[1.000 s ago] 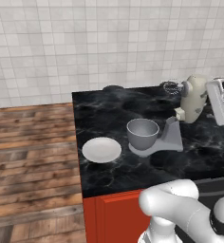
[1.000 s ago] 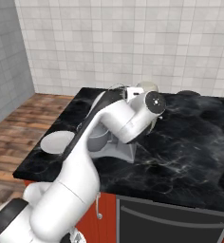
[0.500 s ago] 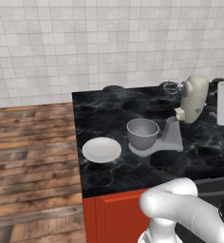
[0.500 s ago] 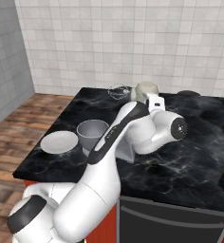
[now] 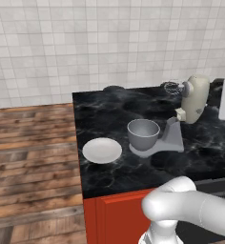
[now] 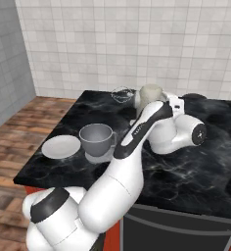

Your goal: Add butter and sugar cubes to the stand mixer bowl and then turn on the stand mixer to begin making frosting.

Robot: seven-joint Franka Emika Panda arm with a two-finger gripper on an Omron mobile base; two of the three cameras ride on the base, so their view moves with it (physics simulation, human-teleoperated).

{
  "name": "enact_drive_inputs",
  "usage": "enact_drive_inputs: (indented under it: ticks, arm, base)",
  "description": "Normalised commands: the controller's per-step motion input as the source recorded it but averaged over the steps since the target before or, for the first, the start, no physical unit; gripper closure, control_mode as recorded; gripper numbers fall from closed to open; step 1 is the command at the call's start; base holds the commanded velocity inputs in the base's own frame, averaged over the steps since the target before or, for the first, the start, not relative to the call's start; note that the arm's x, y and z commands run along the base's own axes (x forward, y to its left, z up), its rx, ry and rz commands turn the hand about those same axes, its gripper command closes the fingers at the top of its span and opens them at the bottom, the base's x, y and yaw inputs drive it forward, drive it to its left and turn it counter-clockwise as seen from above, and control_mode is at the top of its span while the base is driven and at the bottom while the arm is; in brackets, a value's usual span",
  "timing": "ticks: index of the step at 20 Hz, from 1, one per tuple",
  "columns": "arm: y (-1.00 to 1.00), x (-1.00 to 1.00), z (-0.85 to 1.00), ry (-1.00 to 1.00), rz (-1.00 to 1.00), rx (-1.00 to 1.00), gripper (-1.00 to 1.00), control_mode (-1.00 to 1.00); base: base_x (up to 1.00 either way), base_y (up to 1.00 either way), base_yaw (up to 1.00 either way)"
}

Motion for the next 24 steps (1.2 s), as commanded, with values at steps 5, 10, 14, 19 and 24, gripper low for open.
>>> enact_drive_inputs:
  ticks: [5, 10, 14, 19, 24]
  arm:
    - [-0.18, 0.19, 0.07, -0.07, 0.0, 0.04, -1.0, -1.0]
    - [0.08, 0.5, -0.01, -0.02, 0.01, 0.01, -1.0, -1.0]
    - [0.11, 0.66, -0.09, 0.0, 0.03, 0.0, -1.0, -1.0]
    - [0.37, 0.25, -0.01, 0.0, 0.07, 0.0, -1.0, -1.0]
    - [1.0, 0.0, -0.11, 0.0, 0.14, -0.04, -1.0, -1.0]
  base:
    - [0.0, 0.0, 0.0]
    - [0.0, 0.0, 0.0]
    - [0.0, 0.0, 0.0]
    - [0.0, 0.0, 0.0]
    - [0.0, 0.0, 0.0]
